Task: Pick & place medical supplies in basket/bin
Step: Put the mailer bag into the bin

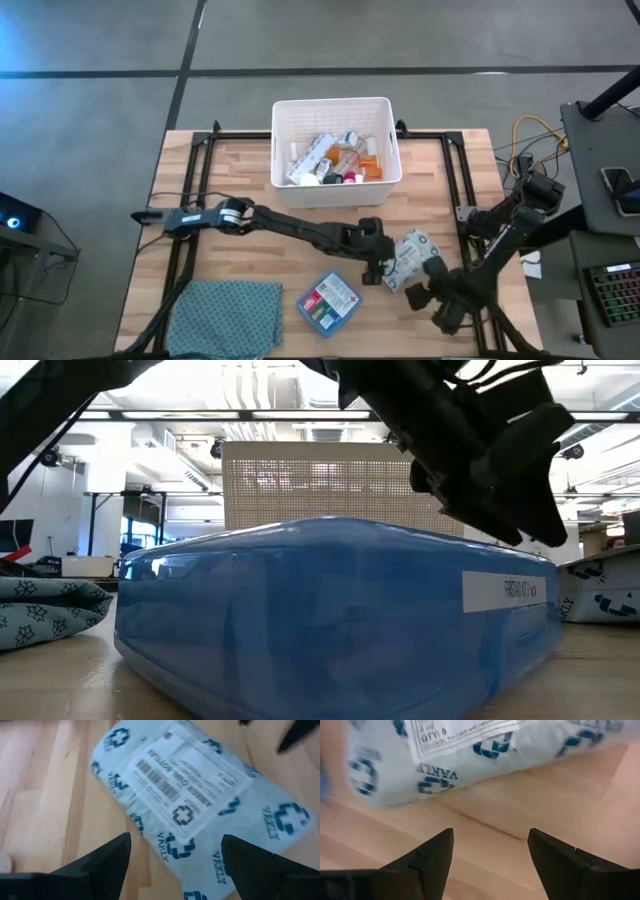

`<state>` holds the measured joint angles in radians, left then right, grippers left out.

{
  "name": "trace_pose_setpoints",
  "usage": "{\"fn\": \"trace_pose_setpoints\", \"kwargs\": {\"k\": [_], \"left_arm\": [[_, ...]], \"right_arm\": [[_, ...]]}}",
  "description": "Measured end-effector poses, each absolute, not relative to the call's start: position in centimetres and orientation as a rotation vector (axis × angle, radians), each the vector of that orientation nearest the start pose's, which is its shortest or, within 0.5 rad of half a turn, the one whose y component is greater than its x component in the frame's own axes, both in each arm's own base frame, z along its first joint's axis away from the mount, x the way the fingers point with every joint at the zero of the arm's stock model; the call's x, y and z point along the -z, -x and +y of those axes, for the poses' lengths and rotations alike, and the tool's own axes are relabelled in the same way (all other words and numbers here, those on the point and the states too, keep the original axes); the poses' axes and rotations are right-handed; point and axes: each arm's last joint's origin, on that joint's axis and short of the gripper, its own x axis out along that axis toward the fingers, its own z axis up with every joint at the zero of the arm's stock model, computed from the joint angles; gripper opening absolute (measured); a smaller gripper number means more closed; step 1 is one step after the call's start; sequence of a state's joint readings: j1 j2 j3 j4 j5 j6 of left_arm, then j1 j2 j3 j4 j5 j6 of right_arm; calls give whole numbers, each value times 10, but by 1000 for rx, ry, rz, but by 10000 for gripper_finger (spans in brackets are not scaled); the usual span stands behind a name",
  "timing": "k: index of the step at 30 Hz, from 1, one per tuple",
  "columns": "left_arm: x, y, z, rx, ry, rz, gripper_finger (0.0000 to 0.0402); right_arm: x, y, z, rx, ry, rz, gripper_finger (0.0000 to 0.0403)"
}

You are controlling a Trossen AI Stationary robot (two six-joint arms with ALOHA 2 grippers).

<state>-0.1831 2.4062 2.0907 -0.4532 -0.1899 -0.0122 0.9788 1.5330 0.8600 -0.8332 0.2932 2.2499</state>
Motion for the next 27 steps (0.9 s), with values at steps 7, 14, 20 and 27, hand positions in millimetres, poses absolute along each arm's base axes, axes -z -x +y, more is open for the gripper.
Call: {"fn": "trace_pose_setpoints", "kwargs": {"k": [7,14,20,27], "left_arm": [[-176,-524,-92,63,-193,804,287],[-166,-522,-95,149,-161,795,287],[-163,-522,-96,207,-136,796,287],[-163,-519,-96,188,-100,827,287]], "right_arm": [[-170,-143,195,910,-1057,897,242],[-170,-153,172,1046,-992,844,242],[-166,-161,162,1081,-1002,797,242],[-161,-189,161,880,-1086,795,242]]}}
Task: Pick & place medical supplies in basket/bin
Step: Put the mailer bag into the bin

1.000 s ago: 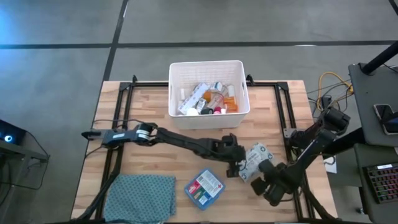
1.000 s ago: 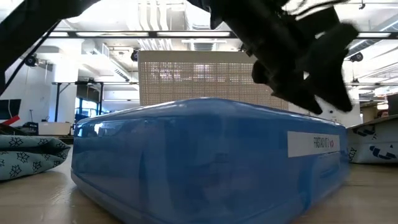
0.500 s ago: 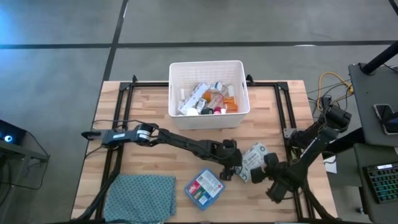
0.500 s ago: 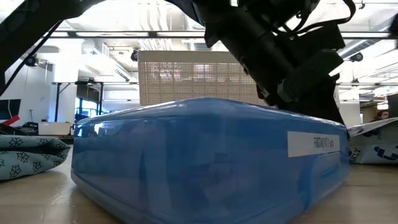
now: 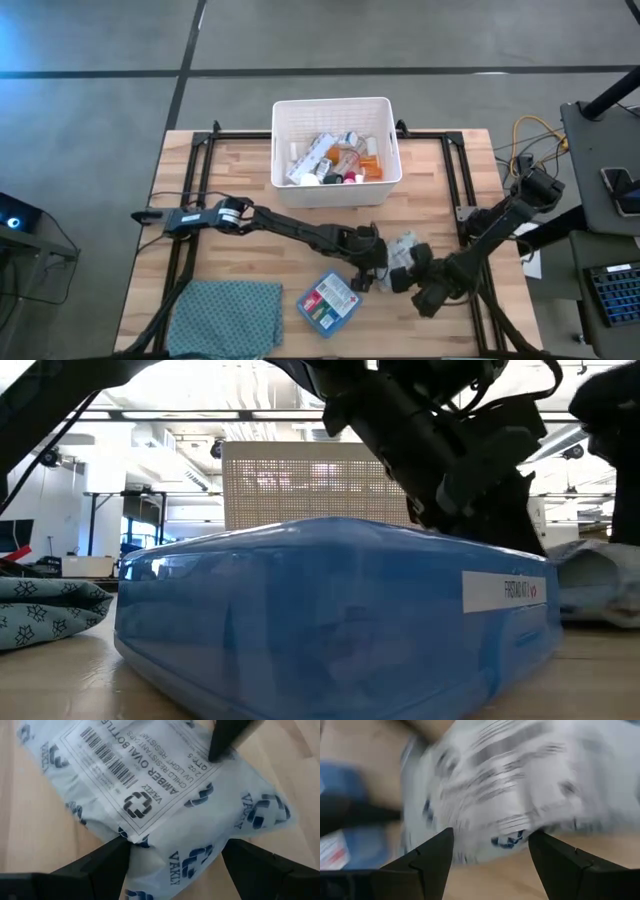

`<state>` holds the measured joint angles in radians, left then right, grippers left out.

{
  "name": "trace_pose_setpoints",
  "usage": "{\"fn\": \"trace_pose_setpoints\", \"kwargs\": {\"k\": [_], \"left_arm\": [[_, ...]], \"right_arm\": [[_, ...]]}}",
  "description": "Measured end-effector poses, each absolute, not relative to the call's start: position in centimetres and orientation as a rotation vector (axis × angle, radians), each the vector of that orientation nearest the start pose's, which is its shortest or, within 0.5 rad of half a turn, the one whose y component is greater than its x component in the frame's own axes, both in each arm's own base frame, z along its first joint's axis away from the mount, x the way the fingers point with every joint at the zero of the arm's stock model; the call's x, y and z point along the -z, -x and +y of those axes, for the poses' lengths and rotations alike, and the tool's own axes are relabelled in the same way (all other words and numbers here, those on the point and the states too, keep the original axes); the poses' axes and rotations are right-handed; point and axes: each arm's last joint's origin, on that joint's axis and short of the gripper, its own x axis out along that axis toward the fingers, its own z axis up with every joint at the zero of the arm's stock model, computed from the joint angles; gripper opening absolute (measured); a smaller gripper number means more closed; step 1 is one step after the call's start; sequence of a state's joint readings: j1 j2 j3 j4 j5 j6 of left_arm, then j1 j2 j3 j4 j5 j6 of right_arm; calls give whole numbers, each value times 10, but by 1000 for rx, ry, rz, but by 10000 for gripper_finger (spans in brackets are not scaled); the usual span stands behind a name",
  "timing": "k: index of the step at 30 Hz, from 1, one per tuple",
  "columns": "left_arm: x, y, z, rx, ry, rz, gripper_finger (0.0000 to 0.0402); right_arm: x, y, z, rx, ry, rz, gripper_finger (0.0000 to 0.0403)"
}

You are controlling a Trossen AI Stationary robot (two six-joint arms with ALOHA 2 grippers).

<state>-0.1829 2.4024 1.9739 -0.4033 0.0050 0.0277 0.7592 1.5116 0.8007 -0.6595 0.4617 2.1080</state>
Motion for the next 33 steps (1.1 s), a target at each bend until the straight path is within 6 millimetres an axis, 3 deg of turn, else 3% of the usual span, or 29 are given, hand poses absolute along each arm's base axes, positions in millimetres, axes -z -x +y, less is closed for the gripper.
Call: {"fn": "trace_pose_setpoints", "kwargs": {"k": [5,10,22,25,29,33], "left_arm": [[-161,-516,-96,181,-76,869,287],[-160,-514,-96,164,-29,907,287],[-175,-511,-105,169,35,875,287],[-183,-510,-104,160,36,860,287],[-192,-507,-101,118,17,853,287],[-205,-507,-100,93,-31,801,287]], "right_arm": [[-166,-192,159,857,-1066,777,242],[-187,-185,151,856,-1043,679,242],[-231,-165,130,679,-985,663,242],[-235,-155,122,731,-994,700,242],[-232,-138,109,956,-1086,764,242],[-223,-133,109,1043,-1156,849,242]]}}
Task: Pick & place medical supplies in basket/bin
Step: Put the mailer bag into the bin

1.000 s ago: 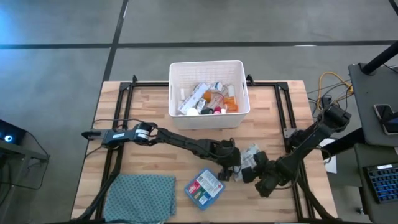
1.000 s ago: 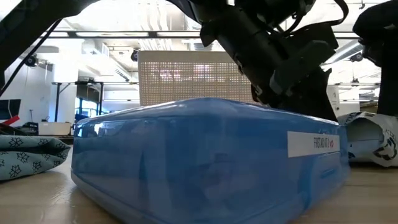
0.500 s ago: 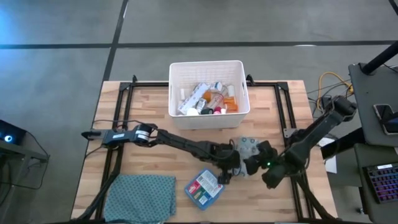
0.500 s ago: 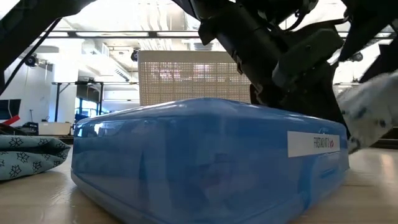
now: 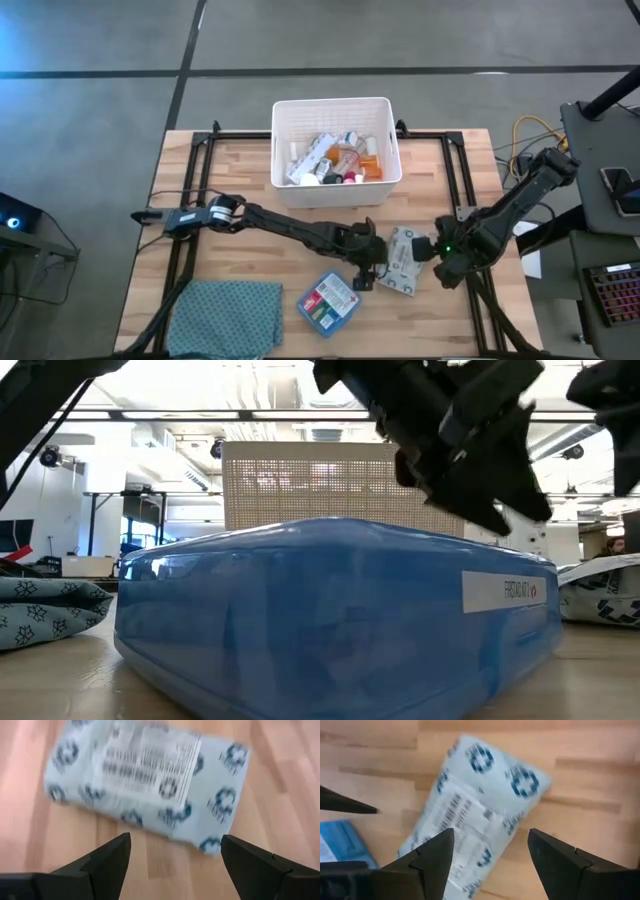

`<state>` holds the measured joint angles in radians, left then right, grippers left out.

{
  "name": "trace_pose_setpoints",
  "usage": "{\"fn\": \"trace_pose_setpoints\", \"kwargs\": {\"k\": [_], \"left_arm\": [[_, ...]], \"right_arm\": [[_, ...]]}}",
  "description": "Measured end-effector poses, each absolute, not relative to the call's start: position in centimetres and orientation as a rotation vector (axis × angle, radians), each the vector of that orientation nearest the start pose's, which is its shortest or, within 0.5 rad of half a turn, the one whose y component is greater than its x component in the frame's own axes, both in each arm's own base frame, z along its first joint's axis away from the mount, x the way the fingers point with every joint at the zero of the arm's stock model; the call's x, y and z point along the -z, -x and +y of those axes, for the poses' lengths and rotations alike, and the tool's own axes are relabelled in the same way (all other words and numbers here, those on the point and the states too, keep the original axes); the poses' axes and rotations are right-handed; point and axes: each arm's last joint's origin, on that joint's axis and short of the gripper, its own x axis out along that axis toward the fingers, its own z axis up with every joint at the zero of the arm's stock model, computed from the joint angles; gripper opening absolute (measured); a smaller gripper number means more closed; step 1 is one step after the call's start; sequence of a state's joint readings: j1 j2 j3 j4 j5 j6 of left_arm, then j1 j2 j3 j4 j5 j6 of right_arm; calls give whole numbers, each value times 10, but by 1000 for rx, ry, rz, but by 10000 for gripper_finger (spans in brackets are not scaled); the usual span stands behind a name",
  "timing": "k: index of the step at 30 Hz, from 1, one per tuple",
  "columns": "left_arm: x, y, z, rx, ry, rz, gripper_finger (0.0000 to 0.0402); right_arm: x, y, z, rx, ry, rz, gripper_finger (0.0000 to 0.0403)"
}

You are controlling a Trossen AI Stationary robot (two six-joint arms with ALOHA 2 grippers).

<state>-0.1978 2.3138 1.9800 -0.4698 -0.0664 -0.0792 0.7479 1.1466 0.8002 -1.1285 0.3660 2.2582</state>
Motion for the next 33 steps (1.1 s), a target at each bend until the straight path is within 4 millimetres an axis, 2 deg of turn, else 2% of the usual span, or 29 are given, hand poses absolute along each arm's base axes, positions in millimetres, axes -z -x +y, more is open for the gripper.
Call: {"fn": "trace_pose_setpoints", "kwargs": {"k": [4,12,16,21,27,33], "left_arm": [[-210,-509,-100,114,-77,753,287],[-213,-513,-101,155,-107,685,287],[-200,-512,-102,197,-92,697,287],[-174,-505,-100,203,-96,766,287],[-155,-497,-99,227,-50,809,287],[-149,-493,-99,224,-44,834,287]], "right_arm": [[-211,-135,111,1021,-1225,848,242],[-176,-124,104,1118,-1255,904,242],[-160,-124,104,1060,-1301,869,242],[-143,-128,103,945,-1372,761,242],[-139,-129,102,901,-1356,670,242],[-138,-130,99,885,-1298,591,242]]}}
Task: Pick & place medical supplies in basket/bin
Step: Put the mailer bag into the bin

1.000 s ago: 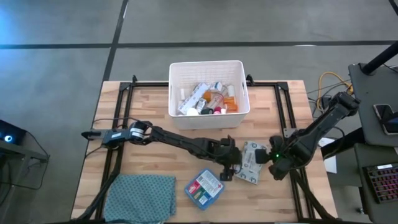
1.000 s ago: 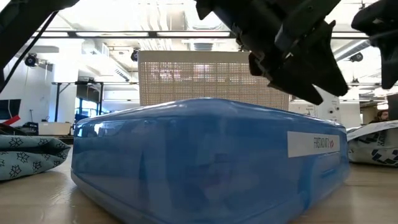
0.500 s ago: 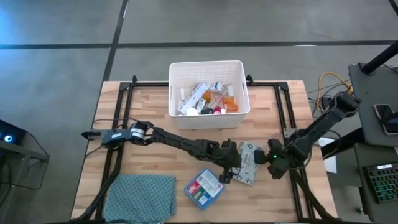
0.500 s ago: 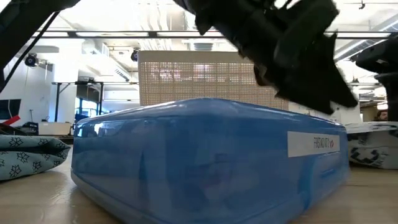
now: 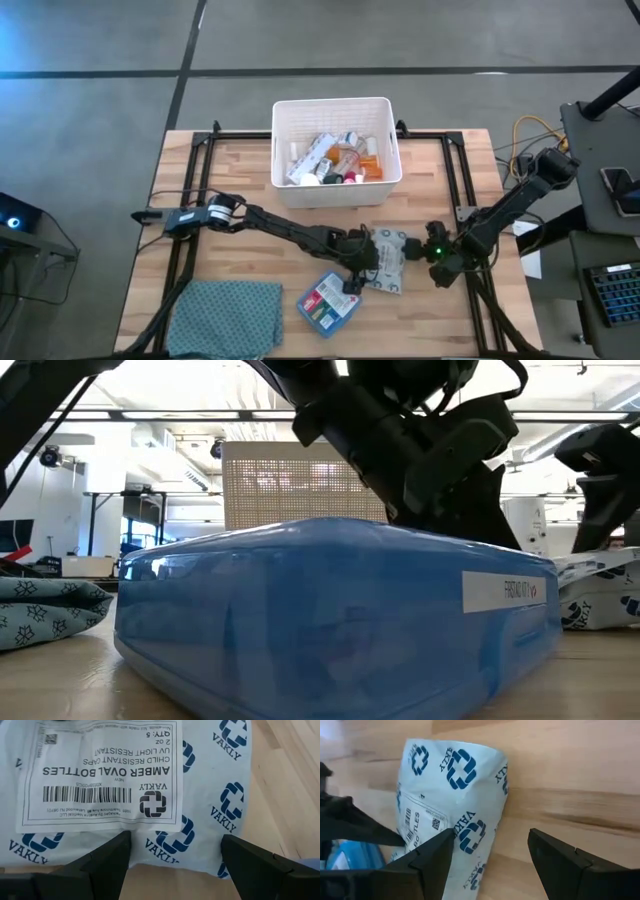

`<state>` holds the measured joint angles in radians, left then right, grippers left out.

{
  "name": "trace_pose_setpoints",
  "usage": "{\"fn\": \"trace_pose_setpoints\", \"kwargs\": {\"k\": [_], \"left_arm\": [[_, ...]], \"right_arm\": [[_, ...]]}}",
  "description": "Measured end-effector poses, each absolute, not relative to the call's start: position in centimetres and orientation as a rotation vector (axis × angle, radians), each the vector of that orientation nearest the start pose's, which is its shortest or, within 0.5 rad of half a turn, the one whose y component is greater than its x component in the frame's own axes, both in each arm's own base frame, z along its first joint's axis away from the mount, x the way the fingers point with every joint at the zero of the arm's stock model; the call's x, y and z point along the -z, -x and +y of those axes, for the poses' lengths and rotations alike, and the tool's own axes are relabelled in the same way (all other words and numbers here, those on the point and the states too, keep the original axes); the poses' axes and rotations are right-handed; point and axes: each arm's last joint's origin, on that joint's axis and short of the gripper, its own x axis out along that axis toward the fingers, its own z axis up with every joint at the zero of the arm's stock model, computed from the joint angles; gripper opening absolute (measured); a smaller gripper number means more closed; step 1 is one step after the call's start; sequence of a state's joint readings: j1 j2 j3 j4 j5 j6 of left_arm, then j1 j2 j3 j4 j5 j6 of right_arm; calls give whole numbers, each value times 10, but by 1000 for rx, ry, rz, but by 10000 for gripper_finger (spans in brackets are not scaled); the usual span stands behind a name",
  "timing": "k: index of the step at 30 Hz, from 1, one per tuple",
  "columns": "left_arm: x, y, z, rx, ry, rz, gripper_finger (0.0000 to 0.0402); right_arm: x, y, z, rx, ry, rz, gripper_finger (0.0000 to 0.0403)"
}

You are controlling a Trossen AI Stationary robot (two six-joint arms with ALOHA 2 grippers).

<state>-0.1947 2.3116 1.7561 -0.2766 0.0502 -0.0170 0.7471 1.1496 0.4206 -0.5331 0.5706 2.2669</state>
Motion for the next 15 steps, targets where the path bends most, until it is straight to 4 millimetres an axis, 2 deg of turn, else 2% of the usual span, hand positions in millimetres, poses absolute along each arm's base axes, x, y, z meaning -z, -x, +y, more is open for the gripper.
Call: {"fn": "trace_pose_setpoints", "kwargs": {"k": [8,15], "left_arm": [[-144,-490,-98,220,-36,860,287],[-131,-483,-97,187,19,919,287]], "right_arm": [[-146,-142,108,721,-1317,523,242],[-139,-137,104,781,-1319,524,242]]}}
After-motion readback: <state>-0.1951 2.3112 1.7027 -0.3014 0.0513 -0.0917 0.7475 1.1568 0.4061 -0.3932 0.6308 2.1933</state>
